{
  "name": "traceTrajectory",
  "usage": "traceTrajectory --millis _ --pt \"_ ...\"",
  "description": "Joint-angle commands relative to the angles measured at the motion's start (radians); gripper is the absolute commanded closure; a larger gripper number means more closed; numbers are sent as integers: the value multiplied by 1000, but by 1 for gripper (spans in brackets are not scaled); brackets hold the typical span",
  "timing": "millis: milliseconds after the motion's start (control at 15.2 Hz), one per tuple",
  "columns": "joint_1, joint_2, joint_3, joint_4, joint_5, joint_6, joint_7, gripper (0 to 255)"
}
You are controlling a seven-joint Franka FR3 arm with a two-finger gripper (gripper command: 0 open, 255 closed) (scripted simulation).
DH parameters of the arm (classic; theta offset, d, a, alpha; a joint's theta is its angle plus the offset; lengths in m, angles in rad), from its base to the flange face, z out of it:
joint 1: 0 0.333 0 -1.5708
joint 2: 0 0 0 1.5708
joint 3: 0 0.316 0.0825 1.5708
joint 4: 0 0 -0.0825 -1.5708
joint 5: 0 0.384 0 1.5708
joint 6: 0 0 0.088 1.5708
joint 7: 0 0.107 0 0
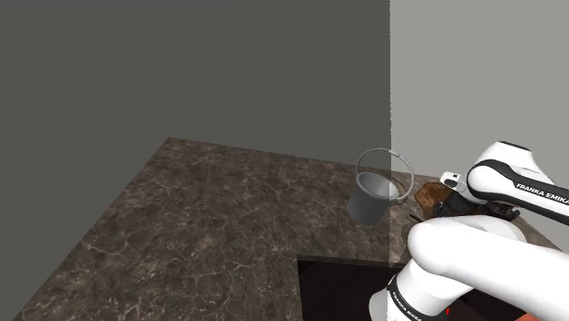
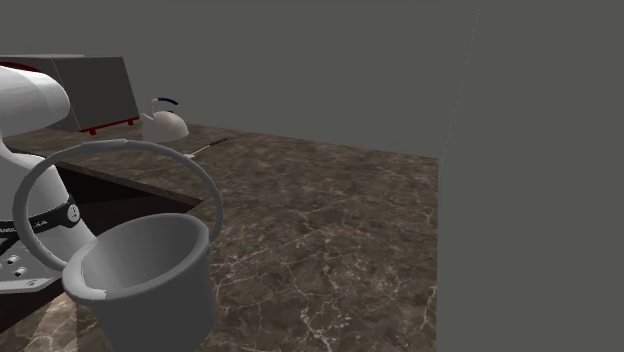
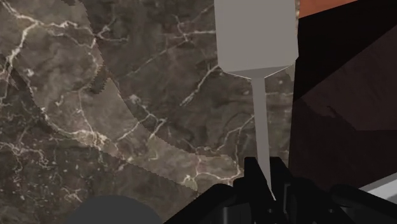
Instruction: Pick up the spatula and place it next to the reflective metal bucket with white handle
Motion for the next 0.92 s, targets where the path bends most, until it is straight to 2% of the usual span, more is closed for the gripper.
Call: traceTrajectory --millis 0,594,858 --pt "6 20 -37 -9 -33 32 7 255" --pt "62 121 -221 -28 -186 175 44 255" --pt "97 231 -294 -30 -221 297 50 255"
